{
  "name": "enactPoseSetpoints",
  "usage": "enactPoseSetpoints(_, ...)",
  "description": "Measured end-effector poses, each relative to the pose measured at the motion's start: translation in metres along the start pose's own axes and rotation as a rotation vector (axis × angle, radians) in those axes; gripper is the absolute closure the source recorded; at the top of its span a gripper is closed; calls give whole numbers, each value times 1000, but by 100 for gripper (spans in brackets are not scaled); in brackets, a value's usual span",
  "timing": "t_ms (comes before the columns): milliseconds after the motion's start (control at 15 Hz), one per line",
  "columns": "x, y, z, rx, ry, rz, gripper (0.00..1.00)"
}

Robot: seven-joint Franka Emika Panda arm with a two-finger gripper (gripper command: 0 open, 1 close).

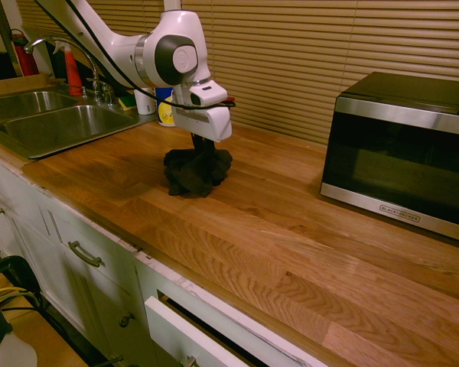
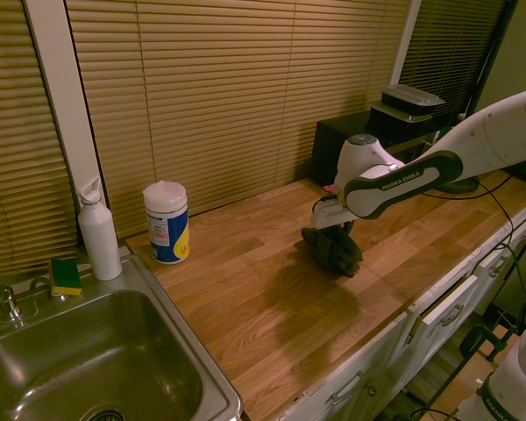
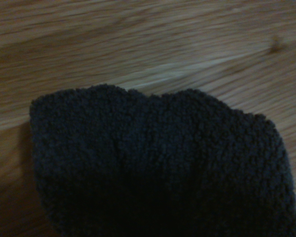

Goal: Clear the spill

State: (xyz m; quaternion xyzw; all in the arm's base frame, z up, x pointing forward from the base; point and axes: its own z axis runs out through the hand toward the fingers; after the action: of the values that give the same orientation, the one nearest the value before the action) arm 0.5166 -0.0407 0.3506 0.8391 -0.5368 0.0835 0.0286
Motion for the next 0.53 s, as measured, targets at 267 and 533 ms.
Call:
enactPoseSetpoints(267, 45, 39, 9, 17, -12, 75, 100)
enactPoseSetpoints(533, 65, 56, 10, 26, -20, 91, 100)
